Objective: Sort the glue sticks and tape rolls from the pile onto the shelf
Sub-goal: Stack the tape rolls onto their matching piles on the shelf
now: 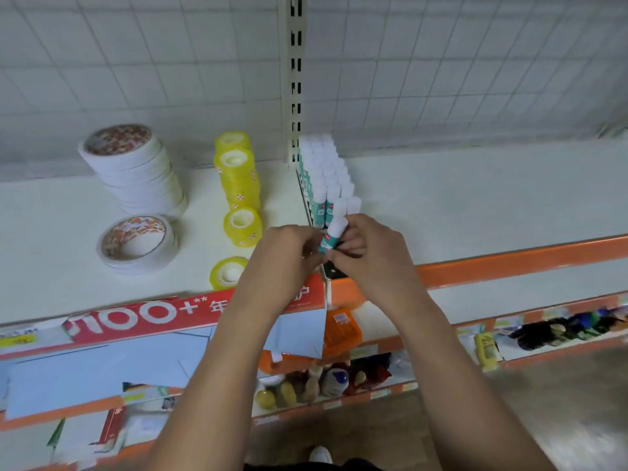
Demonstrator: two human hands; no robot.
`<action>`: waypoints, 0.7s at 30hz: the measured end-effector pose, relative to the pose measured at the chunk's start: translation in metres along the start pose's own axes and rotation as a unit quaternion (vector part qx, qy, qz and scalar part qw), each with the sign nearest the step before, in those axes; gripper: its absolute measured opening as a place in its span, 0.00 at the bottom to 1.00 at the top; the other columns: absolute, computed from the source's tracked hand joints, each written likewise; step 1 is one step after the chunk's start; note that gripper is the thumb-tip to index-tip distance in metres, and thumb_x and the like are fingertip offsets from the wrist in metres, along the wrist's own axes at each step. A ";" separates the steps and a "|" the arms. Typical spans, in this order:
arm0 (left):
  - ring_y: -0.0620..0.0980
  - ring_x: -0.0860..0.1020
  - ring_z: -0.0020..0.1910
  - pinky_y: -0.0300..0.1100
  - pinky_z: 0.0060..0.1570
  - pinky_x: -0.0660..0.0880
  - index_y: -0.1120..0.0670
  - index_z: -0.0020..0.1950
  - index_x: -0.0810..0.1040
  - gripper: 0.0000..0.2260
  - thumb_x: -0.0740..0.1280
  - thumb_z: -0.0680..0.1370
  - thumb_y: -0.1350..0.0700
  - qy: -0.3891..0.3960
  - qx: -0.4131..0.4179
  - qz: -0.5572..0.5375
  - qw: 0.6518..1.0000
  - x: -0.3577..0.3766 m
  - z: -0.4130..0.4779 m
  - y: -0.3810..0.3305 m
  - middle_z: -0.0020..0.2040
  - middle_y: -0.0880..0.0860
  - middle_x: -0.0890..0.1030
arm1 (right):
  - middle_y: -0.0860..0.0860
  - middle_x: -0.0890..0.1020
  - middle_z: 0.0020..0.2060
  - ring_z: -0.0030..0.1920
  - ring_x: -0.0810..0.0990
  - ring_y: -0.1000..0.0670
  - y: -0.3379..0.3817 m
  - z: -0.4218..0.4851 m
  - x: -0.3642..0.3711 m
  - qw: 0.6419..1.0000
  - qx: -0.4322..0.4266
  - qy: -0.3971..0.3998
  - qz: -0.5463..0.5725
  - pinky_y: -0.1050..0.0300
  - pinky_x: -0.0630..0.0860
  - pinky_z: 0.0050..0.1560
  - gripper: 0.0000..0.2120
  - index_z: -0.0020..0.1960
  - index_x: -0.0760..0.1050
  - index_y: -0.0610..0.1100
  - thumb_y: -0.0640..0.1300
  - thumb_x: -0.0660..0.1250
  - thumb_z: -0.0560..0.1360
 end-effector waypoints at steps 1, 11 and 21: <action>0.53 0.80 0.42 0.50 0.44 0.76 0.55 0.48 0.83 0.07 0.74 0.72 0.56 -0.009 -0.013 -0.007 1.000 0.000 0.002 0.002 0.42 0.53 0.84 | 0.56 0.82 0.46 0.43 0.80 0.62 -0.002 0.000 -0.001 1.000 -0.004 0.003 -0.016 0.70 0.77 0.47 0.18 0.59 0.77 0.49 0.43 0.74 0.71; 0.51 0.81 0.42 0.48 0.45 0.77 0.56 0.47 0.83 0.06 0.75 0.71 0.58 -0.068 -0.068 -0.036 0.995 0.011 0.027 0.003 0.42 0.53 0.84 | 0.44 0.81 0.52 0.52 0.78 0.47 -0.014 0.001 0.008 0.985 -0.028 -0.020 -0.170 0.53 0.76 0.56 0.11 0.57 0.82 0.42 0.38 0.67 0.76; 0.52 0.81 0.43 0.49 0.46 0.78 0.56 0.49 0.84 0.06 0.73 0.72 0.57 -0.072 -0.097 -0.025 0.992 0.022 0.027 0.010 0.44 0.53 0.85 | 0.45 0.80 0.50 0.50 0.77 0.46 -0.018 0.000 0.008 0.983 -0.021 -0.009 -0.180 0.51 0.76 0.52 0.07 0.48 0.83 0.40 0.37 0.66 0.77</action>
Point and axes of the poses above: each hand's wrist, its own z-axis towards the middle knuckle, its own x-axis out of the palm, y = z × x, the point moved 4 cm from there along z, towards the middle knuckle
